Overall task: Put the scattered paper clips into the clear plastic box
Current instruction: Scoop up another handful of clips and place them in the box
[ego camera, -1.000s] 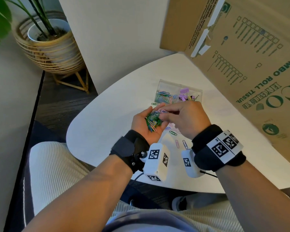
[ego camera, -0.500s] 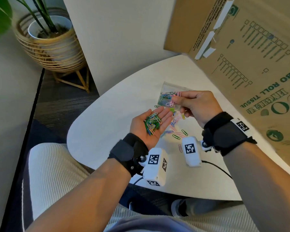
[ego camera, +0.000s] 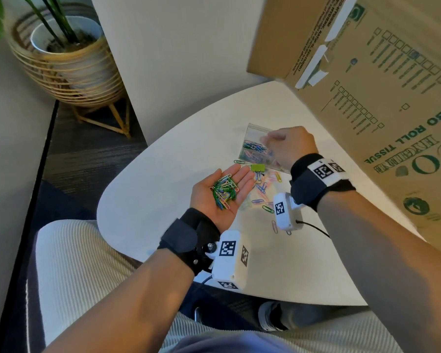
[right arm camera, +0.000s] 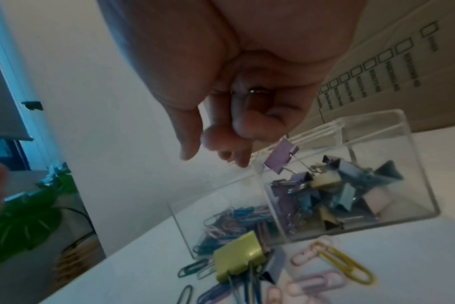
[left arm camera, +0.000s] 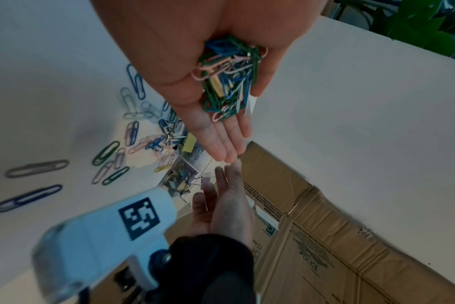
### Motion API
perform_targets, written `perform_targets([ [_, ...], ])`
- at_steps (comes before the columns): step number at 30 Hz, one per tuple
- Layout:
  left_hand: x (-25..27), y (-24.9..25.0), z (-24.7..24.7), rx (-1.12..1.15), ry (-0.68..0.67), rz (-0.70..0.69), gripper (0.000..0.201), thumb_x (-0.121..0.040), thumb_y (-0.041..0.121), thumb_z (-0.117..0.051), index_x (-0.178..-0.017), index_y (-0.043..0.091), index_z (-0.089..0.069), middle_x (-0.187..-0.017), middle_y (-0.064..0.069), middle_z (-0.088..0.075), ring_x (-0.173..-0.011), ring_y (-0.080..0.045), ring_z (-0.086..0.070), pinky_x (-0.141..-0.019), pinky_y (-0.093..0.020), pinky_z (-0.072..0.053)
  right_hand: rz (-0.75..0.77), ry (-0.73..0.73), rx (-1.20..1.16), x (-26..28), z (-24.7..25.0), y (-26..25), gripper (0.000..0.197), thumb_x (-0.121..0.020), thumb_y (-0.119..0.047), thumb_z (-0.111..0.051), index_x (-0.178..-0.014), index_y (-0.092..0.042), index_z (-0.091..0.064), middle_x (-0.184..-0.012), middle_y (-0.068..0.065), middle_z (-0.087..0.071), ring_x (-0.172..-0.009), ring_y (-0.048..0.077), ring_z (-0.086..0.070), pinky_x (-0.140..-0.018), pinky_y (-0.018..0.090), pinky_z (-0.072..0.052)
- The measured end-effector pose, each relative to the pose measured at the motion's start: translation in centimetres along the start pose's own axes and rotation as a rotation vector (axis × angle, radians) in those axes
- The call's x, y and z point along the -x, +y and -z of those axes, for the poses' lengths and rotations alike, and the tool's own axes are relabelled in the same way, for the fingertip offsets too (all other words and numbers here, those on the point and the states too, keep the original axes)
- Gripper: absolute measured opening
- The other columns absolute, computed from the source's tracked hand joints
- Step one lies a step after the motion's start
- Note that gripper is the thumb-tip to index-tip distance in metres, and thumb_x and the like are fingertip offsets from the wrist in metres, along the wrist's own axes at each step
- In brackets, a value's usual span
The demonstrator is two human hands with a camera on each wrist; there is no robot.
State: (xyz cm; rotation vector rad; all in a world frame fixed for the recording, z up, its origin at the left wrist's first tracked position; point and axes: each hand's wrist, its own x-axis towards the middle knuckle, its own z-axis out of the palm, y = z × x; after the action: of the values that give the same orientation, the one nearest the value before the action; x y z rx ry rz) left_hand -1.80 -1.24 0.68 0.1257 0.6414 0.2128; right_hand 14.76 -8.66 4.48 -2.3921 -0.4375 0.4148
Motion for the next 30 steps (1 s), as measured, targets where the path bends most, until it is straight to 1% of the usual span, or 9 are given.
perform_targets([
  [5,-0.2,0.0,-0.2,-0.013,0.025,-0.008,0.040,-0.101,0.025,-0.034,-0.105,-0.005,-0.061,-0.095,-0.022,-0.071,-0.084,-0.032,-0.070,-0.078,-0.040,-0.058,0.265,-0.082,-0.104,5.3,0.3,-0.4,0.011,-0.089,-0.021,-0.065,-0.083,-0.024,-0.073,-0.078,-0.012,-0.070,-0.067,0.003,-0.061,-0.074,0.026,-0.051],
  [9,-0.3,-0.6,-0.5,-0.030,0.045,0.005,0.043,-0.101,0.030,-0.033,-0.109,-0.001,-0.061,-0.092,-0.018,-0.070,-0.075,-0.028,-0.071,-0.064,-0.031,-0.059,0.376,-0.303,-0.031,8.5,0.2,-1.0,0.012,-0.084,-0.015,-0.070,-0.095,-0.021,-0.074,-0.081,-0.004,-0.074,-0.068,-0.001,-0.063,-0.070,0.016,-0.047],
  [12,0.1,-0.9,-1.0,-0.027,0.062,0.029,0.044,-0.101,0.033,-0.035,-0.098,-0.002,-0.062,-0.077,-0.017,-0.070,-0.063,-0.028,-0.071,-0.052,-0.028,-0.057,0.434,-0.346,0.161,9.3,0.1,-1.5,0.032,-0.081,-0.022,-0.075,-0.112,-0.023,-0.070,-0.092,-0.001,-0.068,-0.082,0.011,-0.061,-0.078,0.027,-0.049],
  [13,0.2,-1.0,-1.1,-0.024,0.056,0.029,0.043,-0.101,0.032,-0.035,-0.098,-0.001,-0.062,-0.079,-0.017,-0.070,-0.068,-0.028,-0.071,-0.056,-0.029,-0.058,0.441,-0.345,0.221,9.4,0.0,-1.6,0.038,-0.080,-0.026,-0.076,-0.116,-0.023,-0.067,-0.095,-0.003,-0.066,-0.086,0.014,-0.060,-0.082,0.031,-0.049],
  [15,0.4,-1.2,-1.2,-0.032,0.064,0.021,0.041,-0.100,0.033,-0.036,-0.109,0.001,-0.060,-0.098,-0.017,-0.068,-0.091,-0.029,-0.067,-0.082,-0.034,-0.055,0.447,-0.357,0.301,9.5,-0.5,-1.8,0.042,-0.081,-0.032,-0.073,-0.121,-0.024,-0.063,-0.098,-0.006,-0.062,-0.087,0.015,-0.058,-0.081,0.033,-0.048],
  [18,0.4,-1.5,-1.0,-0.048,0.045,0.013,0.044,-0.099,0.035,-0.038,-0.123,0.002,-0.055,-0.122,-0.017,-0.060,-0.121,-0.028,-0.055,-0.108,-0.037,-0.038,0.471,-0.332,0.324,9.8,-1.3,-1.8,0.026,-0.085,-0.029,-0.068,-0.110,-0.025,-0.066,-0.089,-0.010,-0.057,-0.082,0.013,-0.054,-0.071,0.028,-0.042],
  [21,0.3,-1.5,-0.9,-0.058,-0.006,0.002,0.043,-0.101,0.033,-0.033,-0.111,0.002,-0.060,-0.100,-0.016,-0.067,-0.096,-0.027,-0.066,-0.092,-0.035,-0.049,0.408,-0.258,0.185,9.8,-1.6,-1.3,0.010,-0.084,-0.022,-0.070,-0.094,-0.023,-0.071,-0.086,-0.009,-0.064,-0.080,0.012,-0.059,-0.074,0.030,-0.050],
  [25,0.2,-1.2,-0.7,-0.098,-0.038,-0.019,0.050,-0.102,0.034,-0.026,-0.126,0.001,-0.055,-0.120,-0.023,-0.059,-0.104,-0.034,-0.060,-0.093,-0.040,-0.045,0.277,-0.242,-0.051,10.0,-1.3,-1.1,0.006,-0.086,-0.016,-0.070,-0.089,-0.018,-0.075,-0.069,-0.013,-0.064,-0.062,0.006,-0.061,-0.067,0.026,-0.056],
  [30,0.0,-1.1,-0.9,-0.100,-0.044,-0.024,0.047,-0.101,0.031,-0.027,-0.112,0.000,-0.061,-0.105,-0.023,-0.066,-0.091,-0.034,-0.063,-0.075,-0.039,-0.050,0.147,-0.223,-0.310,10.0,-0.7,-0.9,0.007,-0.085,-0.009,-0.072,-0.082,-0.015,-0.074,-0.066,0.017,-0.068,-0.050,0.016,-0.058,-0.061,0.038,-0.058],
])
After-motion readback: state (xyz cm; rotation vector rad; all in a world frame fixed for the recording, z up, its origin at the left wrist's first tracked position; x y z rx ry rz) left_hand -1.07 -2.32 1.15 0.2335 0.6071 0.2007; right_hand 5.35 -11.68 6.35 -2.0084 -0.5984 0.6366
